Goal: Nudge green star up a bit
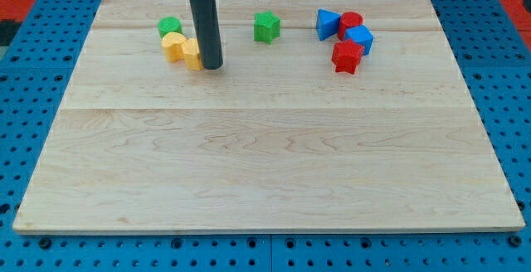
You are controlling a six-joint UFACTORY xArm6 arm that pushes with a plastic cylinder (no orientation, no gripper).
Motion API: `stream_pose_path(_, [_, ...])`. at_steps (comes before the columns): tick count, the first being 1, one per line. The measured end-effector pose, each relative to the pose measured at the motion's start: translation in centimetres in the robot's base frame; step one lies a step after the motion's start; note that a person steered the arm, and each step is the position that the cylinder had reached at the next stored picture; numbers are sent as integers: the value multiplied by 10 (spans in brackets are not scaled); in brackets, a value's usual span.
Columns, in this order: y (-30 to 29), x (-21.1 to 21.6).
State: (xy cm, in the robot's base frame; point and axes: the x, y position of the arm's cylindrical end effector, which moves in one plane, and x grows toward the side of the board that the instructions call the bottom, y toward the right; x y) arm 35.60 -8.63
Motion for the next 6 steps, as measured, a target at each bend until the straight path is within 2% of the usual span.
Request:
stream_pose_path(1, [8, 0])
stream_pose_path(3, [92, -10])
stream_pose_path(4, [111, -32])
stream_pose_path(6, [114, -90])
